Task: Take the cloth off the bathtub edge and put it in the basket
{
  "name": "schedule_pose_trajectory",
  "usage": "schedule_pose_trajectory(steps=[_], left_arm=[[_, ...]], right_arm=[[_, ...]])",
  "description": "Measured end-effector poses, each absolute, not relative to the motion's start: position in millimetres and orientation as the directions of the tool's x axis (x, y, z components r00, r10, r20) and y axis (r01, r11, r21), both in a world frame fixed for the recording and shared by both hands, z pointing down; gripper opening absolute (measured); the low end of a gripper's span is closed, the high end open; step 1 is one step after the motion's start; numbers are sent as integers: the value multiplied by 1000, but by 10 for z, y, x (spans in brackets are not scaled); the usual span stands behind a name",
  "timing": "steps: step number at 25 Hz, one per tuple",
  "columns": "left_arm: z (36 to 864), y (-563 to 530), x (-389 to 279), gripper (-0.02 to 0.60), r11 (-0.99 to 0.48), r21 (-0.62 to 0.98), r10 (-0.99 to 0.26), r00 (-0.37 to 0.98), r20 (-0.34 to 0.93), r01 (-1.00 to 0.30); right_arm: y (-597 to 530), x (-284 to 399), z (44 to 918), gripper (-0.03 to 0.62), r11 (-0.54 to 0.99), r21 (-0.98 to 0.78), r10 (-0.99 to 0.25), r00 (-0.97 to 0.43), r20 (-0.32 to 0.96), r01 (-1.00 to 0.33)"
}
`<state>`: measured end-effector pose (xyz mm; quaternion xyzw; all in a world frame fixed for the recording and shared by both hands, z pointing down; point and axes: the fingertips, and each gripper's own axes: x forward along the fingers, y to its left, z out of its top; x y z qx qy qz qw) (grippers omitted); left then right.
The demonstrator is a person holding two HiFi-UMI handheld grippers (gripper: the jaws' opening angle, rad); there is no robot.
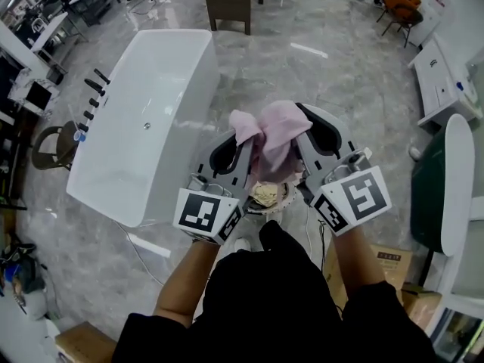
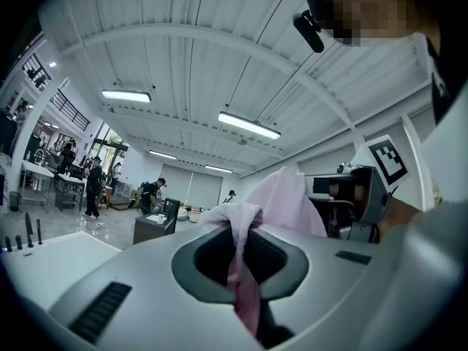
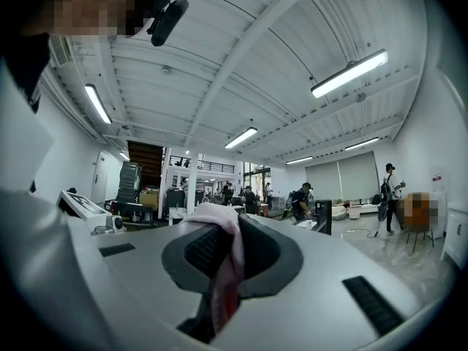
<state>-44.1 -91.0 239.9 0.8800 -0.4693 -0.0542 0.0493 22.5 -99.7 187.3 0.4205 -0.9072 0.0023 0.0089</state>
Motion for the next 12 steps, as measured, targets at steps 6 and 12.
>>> schedule_pose_trajectory(steps=[6,12], left_arm=[[2668,-1073,-444,25,-524,168,-848,530,-13,-835],[2478,-1163,-475,25,-518,145,-855,515,-60,-843]], right_arm=[[-1209,227,2141,46,659,-19,-749,-659,63,-752],[-1388,152,1836,46,679,12,-735,-678,13,-734]])
